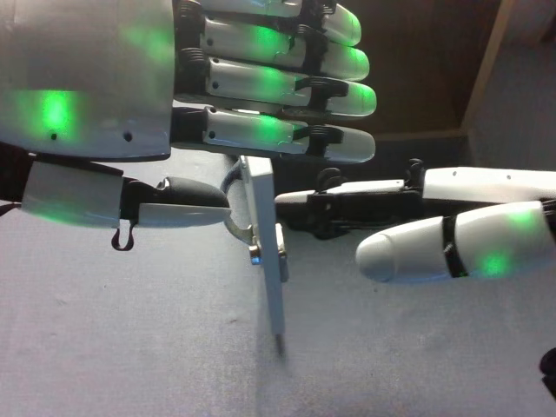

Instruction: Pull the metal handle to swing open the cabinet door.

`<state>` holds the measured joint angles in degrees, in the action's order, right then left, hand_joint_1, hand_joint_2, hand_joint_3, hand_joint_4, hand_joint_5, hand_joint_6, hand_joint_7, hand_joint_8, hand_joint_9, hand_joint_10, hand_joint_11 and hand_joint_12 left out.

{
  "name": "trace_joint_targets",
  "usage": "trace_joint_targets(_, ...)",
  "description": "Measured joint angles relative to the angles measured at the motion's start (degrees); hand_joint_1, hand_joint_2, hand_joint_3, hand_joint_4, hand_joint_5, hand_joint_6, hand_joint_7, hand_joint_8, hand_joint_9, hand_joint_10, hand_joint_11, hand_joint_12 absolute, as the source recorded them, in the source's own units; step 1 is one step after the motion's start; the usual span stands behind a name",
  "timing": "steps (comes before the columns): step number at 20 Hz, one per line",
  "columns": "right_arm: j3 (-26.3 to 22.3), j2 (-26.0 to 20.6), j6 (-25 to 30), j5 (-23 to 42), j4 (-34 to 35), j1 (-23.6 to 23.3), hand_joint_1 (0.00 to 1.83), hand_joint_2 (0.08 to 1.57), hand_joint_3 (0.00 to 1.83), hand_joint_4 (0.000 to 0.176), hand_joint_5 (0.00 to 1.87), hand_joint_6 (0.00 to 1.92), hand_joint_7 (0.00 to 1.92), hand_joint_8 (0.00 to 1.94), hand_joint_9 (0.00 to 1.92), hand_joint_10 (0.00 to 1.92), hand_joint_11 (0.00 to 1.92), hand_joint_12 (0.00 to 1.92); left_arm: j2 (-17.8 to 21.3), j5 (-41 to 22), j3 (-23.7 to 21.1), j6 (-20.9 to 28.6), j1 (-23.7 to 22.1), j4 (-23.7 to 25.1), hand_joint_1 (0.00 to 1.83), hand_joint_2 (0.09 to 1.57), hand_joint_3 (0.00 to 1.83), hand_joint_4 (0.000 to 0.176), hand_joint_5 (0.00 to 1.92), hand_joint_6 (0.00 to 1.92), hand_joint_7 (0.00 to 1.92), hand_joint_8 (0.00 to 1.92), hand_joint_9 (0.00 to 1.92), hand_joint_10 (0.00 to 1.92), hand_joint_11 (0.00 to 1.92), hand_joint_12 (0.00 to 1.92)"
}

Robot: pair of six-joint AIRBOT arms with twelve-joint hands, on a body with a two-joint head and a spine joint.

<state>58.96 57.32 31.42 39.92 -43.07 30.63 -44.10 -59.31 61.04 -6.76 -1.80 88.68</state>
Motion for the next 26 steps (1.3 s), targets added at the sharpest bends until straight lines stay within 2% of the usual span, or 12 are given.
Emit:
trace_joint_targets(6,0.0,2.8,-3.8,-3.1,2.5,-0.5,0.00,1.57,0.09,0.000,0.11,0.00,0.13,0.00,0.13,0.00,0.00,0.45,0.0,0.0,0.0,0.0,0.0,0.0,0.00,1.57,0.14,0.000,0.19,0.00,0.20,0.00,0.19,0.00,0.00,0.50)
trace_joint_targets(26,-3.5,2.4,-5.1,-3.9,3.1,-0.4,0.00,1.57,0.11,0.000,0.10,0.00,0.12,0.00,0.12,0.00,0.00,0.44,0.0,0.0,0.0,0.0,0.0,0.0,0.00,1.57,0.13,0.000,0.19,0.00,0.20,0.00,0.20,0.00,0.00,0.50)
